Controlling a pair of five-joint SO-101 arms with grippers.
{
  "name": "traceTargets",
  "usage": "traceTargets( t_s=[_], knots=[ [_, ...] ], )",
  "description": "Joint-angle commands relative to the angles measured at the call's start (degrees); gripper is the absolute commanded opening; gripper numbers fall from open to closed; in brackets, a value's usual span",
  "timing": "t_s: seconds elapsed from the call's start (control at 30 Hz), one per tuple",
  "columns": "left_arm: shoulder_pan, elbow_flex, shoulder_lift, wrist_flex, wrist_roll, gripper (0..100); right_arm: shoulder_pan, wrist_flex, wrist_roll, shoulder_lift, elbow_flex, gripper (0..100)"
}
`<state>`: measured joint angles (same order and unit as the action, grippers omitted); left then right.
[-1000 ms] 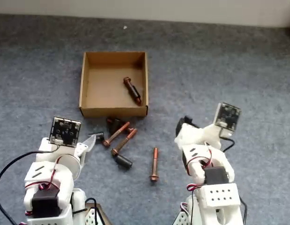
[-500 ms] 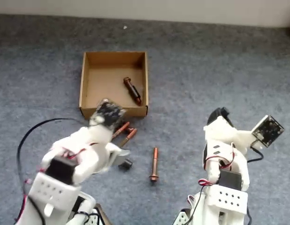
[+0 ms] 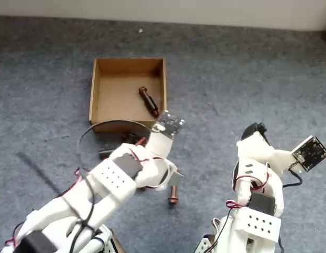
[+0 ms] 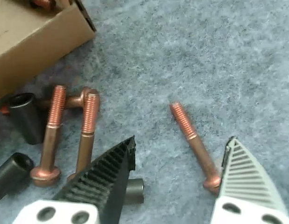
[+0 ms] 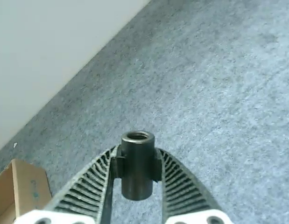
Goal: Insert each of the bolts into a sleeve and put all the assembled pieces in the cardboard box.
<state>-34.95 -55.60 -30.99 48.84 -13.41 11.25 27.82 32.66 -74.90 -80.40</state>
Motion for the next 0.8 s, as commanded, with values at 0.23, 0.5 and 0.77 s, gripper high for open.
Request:
traceTargets(
  t_s=[0.23,0.5,0.77],
  knots=[
    [-4.4,11.5,19.5,-8.1,-0.3,31,0.7,-1.4,0.6,-1.5,0.7,0.5],
    [-3.8,21.3,34.2,-7.9,8.7,10,0.7,-1.4,0.6,-1.5,0.7,0.5],
    [1.8,22.8,34.9,2.8,11.9,6,0.6,-1.4,0.6,-1.5,0.7,0.5]
  ],
)
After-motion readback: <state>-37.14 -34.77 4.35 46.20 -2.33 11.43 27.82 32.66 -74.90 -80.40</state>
